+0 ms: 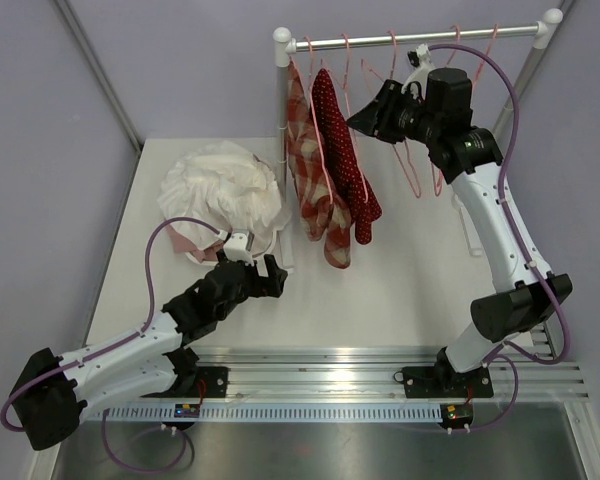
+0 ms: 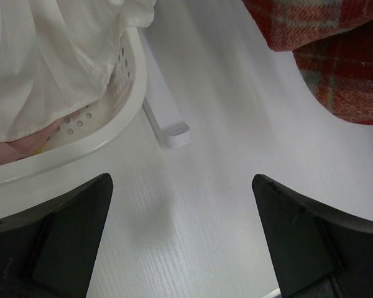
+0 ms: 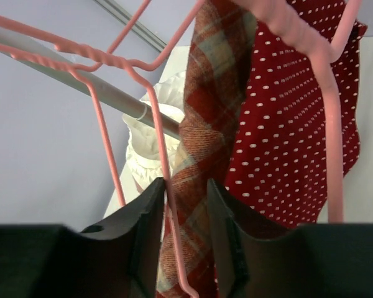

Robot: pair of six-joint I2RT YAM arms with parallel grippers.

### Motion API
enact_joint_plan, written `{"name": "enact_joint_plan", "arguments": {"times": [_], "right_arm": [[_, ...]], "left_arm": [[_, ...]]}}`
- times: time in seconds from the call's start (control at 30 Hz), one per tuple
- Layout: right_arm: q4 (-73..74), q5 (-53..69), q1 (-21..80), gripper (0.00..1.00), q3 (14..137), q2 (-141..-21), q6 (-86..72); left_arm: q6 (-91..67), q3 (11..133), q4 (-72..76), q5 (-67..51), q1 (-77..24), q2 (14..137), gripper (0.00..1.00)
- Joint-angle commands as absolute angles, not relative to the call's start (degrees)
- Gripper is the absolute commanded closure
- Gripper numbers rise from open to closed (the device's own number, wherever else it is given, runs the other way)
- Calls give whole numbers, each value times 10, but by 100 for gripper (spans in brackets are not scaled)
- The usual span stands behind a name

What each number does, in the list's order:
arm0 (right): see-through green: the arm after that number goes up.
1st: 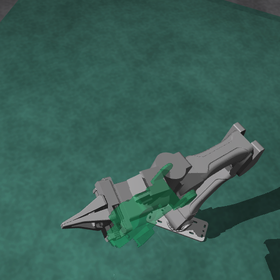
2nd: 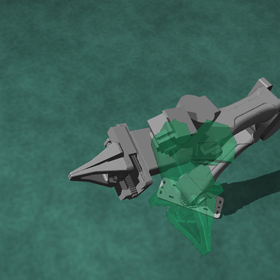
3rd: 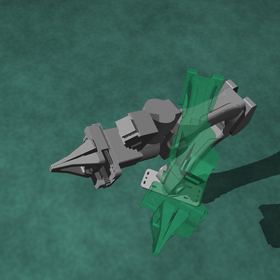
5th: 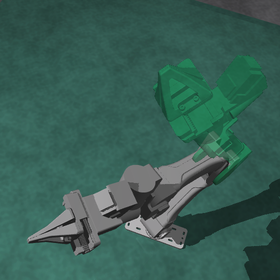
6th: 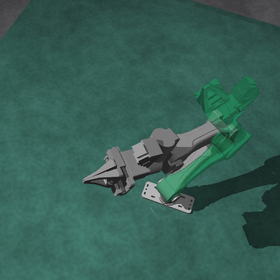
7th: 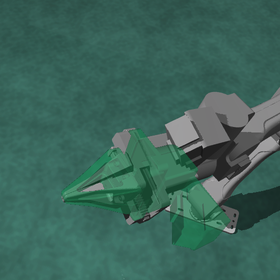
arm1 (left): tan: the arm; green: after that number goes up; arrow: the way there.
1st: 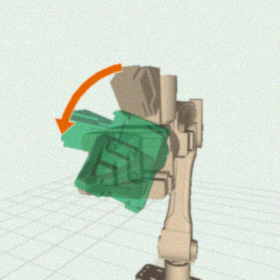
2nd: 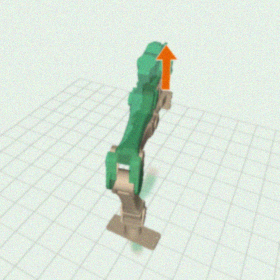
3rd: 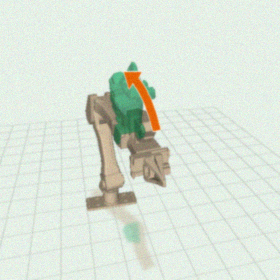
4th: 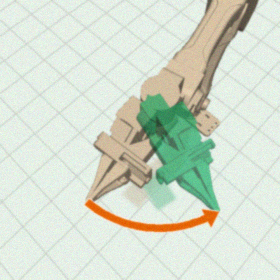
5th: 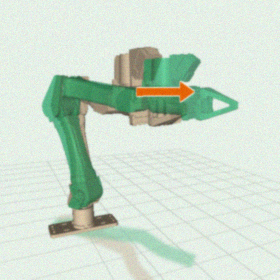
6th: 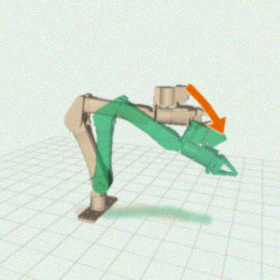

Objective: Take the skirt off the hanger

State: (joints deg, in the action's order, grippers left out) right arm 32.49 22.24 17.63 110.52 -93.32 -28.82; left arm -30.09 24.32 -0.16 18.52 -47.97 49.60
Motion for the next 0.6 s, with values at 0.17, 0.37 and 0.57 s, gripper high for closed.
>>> {"name": "enact_joint_plan", "arguments": {"times": [0.17, 0.37, 0.57], "right_arm": [[283, 231, 183, 95, 1115, -923, -294], [291, 233, 183, 100, 1140, -918, -297], [334, 216, 183, 100, 1211, -899, -280]], "left_arm": [[-307, 259, 40, 199, -483, 489, 1], [-268, 303, 12, 206, -521, 484, 1], [-132, 558, -70, 283, -607, 548, 1]]}}
